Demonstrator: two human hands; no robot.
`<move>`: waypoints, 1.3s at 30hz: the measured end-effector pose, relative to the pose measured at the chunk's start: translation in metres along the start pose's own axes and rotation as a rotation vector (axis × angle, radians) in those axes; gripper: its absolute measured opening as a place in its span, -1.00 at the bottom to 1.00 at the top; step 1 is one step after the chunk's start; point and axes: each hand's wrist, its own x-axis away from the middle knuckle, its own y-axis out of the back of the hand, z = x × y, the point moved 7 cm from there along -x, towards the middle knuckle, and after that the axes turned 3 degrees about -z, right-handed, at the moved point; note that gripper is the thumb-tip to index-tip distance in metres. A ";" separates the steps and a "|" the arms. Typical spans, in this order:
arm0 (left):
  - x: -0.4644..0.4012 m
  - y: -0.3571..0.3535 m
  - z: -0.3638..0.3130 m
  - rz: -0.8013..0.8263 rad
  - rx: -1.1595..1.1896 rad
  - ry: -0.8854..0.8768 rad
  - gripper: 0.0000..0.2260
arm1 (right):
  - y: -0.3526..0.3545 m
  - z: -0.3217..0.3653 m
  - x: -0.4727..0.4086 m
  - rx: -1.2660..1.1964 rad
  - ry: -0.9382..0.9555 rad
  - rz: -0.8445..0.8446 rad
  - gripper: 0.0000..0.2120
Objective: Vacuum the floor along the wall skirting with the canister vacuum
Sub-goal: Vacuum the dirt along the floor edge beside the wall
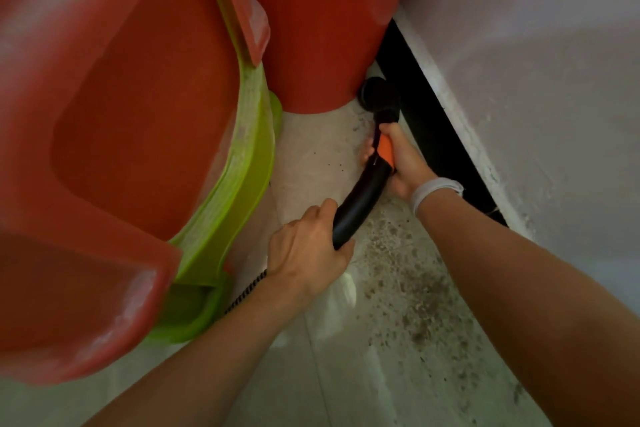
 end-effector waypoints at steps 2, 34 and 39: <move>0.004 -0.004 0.005 0.088 0.037 0.010 -0.70 | 0.002 -0.011 0.004 -0.001 -0.032 0.018 -0.85; 0.081 -0.002 0.071 0.148 0.374 0.270 -0.72 | -0.067 -0.086 0.040 0.515 0.004 -0.039 -0.83; 0.070 -0.006 0.061 0.183 0.443 0.213 -0.78 | -0.050 -0.068 0.038 0.530 0.046 -0.146 -0.85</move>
